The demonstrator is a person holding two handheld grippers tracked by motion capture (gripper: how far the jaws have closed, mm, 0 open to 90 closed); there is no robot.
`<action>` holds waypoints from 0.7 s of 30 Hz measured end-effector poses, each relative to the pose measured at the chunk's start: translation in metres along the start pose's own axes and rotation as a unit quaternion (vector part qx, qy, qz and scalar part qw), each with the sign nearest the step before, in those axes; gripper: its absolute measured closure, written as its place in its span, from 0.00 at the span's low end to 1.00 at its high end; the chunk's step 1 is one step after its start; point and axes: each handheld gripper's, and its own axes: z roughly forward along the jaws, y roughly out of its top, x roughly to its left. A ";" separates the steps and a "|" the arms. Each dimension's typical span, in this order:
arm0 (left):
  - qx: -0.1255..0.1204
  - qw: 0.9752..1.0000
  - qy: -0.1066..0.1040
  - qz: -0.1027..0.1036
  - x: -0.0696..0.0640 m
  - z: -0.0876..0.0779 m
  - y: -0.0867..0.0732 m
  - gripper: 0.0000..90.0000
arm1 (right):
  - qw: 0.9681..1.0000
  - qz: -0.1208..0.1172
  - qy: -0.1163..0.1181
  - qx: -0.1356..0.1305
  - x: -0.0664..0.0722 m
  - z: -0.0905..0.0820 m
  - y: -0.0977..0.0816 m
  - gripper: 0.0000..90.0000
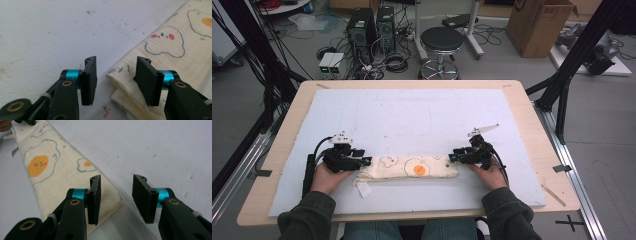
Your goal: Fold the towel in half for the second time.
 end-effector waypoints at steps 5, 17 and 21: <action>0.012 1.000 -0.006 0.005 -0.002 0.003 -0.001 0.67 | 1.000 -0.012 0.002 0.014 0.003 0.004 0.000 0.76; 0.017 1.000 -0.014 0.021 -0.009 0.004 0.000 0.90 | 0.999 -0.012 0.025 0.026 0.004 0.006 0.000 0.92; 0.014 1.000 -0.004 0.026 -0.011 0.002 0.002 0.92 | 0.999 -0.014 0.021 0.027 0.005 0.003 0.003 0.94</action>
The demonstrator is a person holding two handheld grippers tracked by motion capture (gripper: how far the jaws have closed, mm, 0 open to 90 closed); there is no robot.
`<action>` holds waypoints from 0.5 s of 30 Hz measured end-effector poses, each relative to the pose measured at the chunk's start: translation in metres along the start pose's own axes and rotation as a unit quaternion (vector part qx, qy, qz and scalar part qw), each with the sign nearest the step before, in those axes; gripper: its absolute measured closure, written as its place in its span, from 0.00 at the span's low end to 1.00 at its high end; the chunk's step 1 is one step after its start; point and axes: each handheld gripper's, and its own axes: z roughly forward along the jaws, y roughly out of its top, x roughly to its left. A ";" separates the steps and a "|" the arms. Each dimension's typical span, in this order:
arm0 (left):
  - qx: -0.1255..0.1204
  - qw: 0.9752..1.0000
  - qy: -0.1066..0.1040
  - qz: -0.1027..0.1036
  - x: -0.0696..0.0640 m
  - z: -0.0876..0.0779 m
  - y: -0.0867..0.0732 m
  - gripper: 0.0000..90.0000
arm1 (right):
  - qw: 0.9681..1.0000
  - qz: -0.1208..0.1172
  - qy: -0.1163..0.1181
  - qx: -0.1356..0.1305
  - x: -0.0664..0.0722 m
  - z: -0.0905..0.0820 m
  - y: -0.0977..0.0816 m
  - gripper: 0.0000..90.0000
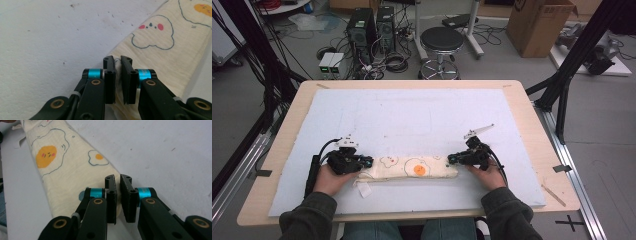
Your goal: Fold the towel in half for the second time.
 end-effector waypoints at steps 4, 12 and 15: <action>-0.018 1.000 0.010 -0.006 0.000 -0.004 0.004 0.92 | 1.000 -0.009 -0.007 -0.009 0.002 -0.006 0.008 0.94; -0.054 0.998 0.040 -0.004 0.002 -0.005 0.024 0.93 | 0.999 -0.012 -0.029 -0.017 -0.003 -0.018 0.025 0.94; -0.052 0.997 0.049 -0.015 0.008 0.001 0.032 0.93 | 0.999 -0.009 -0.039 -0.020 -0.010 -0.019 0.033 0.94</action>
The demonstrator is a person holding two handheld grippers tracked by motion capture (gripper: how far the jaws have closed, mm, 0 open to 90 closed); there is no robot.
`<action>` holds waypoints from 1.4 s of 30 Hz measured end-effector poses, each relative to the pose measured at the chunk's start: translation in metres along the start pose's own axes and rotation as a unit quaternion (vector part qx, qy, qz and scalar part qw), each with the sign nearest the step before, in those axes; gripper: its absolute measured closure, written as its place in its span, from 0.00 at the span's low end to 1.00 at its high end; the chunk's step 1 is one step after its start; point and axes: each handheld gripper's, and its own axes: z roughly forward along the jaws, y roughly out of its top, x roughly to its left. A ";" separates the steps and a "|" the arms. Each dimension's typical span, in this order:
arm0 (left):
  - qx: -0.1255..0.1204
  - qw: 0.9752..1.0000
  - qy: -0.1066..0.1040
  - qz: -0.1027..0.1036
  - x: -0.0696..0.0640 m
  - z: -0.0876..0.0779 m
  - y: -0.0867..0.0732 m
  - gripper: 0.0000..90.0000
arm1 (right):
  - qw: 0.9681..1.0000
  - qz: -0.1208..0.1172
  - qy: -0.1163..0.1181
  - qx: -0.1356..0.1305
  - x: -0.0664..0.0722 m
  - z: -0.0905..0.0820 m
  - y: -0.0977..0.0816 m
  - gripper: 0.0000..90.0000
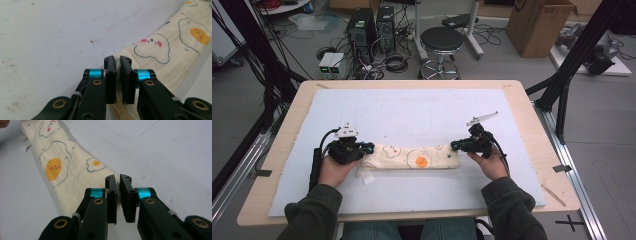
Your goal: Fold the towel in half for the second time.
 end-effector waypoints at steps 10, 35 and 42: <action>-0.029 0.998 0.031 -0.048 0.018 0.022 0.012 0.93 | 0.999 0.020 -0.030 -0.010 -0.028 0.004 0.025 0.94; -0.016 0.998 0.052 -0.043 0.027 0.031 0.019 0.63 | 0.996 0.050 -0.052 -0.047 -0.043 0.011 0.025 0.66; -0.025 0.998 0.036 -0.035 0.022 0.024 0.021 0.59 | 0.996 0.049 -0.041 -0.058 -0.037 0.004 0.027 0.56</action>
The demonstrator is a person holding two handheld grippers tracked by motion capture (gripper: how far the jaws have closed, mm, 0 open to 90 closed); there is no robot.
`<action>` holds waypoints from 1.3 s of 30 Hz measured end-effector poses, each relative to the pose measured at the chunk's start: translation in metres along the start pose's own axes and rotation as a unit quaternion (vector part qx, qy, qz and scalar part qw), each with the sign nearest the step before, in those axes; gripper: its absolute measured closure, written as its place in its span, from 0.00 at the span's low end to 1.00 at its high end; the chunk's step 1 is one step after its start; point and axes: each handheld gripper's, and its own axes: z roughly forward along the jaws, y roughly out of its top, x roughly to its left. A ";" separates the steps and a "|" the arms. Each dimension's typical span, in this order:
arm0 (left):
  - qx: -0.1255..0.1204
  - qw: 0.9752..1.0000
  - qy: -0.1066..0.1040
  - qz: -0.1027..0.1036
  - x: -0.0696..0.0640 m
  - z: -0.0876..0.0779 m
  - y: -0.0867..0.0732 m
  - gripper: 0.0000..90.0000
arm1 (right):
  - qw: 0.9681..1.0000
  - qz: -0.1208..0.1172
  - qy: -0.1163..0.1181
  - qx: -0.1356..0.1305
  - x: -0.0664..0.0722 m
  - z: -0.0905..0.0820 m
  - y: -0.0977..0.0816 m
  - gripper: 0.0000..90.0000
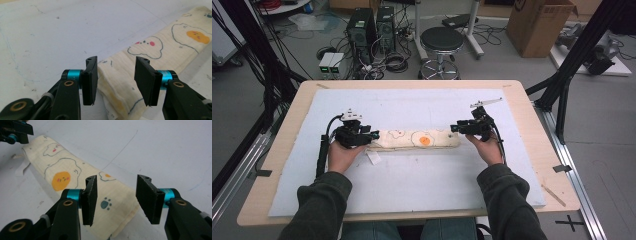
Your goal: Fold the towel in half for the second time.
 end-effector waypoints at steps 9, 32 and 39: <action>-0.006 1.000 -0.015 0.002 -0.002 -0.010 0.001 0.55 | 1.000 -0.010 -0.006 -0.004 0.006 -0.005 0.001 0.49; 0.000 0.999 -0.038 0.008 -0.006 -0.025 0.003 0.46 | 1.000 -0.015 -0.006 -0.016 0.018 -0.013 0.002 0.31; 0.002 0.999 -0.045 0.018 -0.011 -0.030 0.003 0.44 | 0.999 -0.022 -0.010 -0.021 0.023 -0.016 0.002 0.24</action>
